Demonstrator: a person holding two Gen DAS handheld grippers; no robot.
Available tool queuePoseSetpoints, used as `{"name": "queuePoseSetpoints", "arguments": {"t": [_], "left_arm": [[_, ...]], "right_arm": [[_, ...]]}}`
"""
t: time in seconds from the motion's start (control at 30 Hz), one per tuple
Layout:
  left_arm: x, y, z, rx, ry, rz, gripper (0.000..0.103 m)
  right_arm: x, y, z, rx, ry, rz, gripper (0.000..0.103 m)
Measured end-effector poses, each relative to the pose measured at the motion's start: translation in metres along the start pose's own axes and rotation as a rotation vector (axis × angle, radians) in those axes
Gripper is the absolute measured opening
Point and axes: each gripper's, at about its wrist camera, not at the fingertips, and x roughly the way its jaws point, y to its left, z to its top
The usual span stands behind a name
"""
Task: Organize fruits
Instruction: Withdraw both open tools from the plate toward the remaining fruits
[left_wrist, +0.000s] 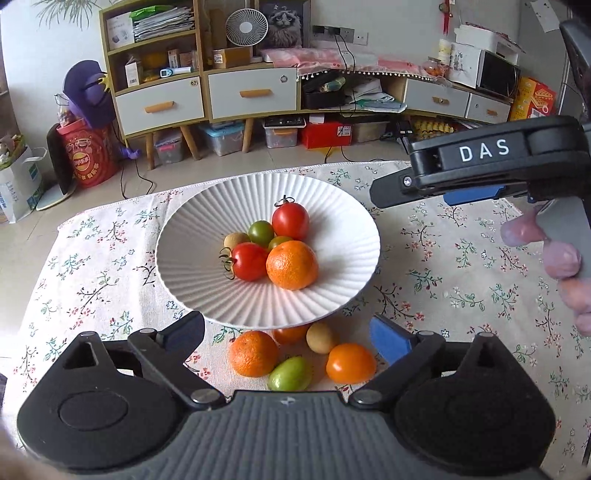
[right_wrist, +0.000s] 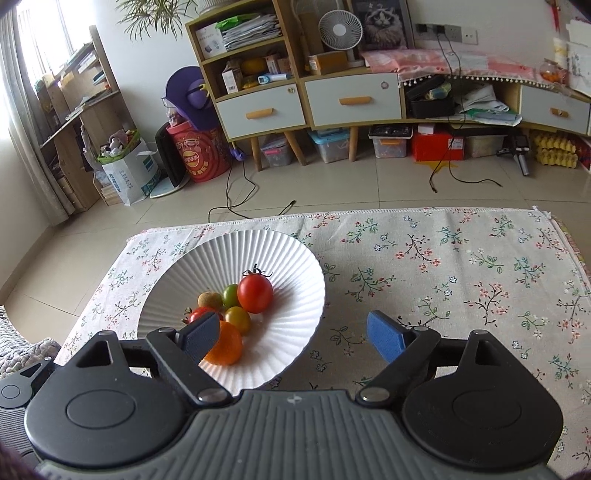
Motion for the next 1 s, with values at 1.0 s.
{"name": "queuePoseSetpoints", "arguments": {"t": [1.0], "left_arm": [[-0.021,0.047,-0.062,-0.009,0.064,0.051,0.095]], "right_arm": [[-0.014,0.015,-0.075,-0.216,0.075,-0.026,0.102]]}}
